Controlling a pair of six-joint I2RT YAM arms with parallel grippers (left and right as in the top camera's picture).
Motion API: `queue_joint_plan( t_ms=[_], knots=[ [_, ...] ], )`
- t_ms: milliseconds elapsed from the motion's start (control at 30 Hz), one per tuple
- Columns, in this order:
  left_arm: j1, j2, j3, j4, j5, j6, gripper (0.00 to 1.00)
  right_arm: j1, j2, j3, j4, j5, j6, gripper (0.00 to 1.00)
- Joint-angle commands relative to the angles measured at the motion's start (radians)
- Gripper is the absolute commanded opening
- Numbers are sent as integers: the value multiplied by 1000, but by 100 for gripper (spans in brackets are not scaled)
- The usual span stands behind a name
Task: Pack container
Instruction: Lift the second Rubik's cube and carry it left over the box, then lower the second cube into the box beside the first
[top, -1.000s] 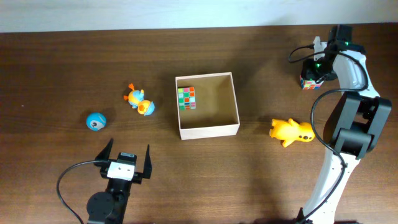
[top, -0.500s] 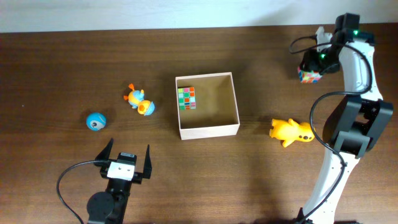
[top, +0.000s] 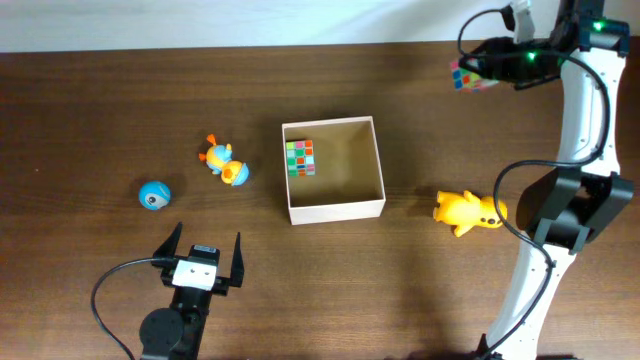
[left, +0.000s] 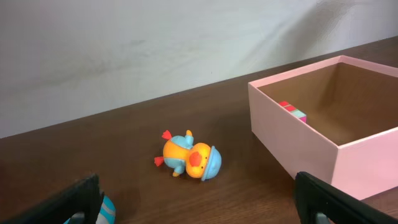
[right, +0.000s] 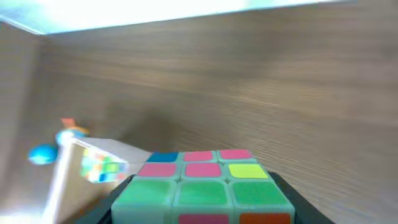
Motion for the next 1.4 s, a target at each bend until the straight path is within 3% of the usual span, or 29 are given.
queue_joint_plan(
  t_ms=[0,500,867,1067,1367],
  knots=[
    [6,-5,-2,-8,0,16,99,82,-14,26,-26,-170,2,49],
    [6,-5,-2,-8,0,16,99,448,-20,26,-64,-134,-2,48],
    [6,-5,-2,-8,0,16,99,656,-19,26,-126,353,4,48],
    [6,-5,-2,-8,0,16,99,723,-18,25,-167,624,95,48],
    [6,-5,-2,-8,0,16,99,732,-16,19,-192,781,243,47]
  ],
)
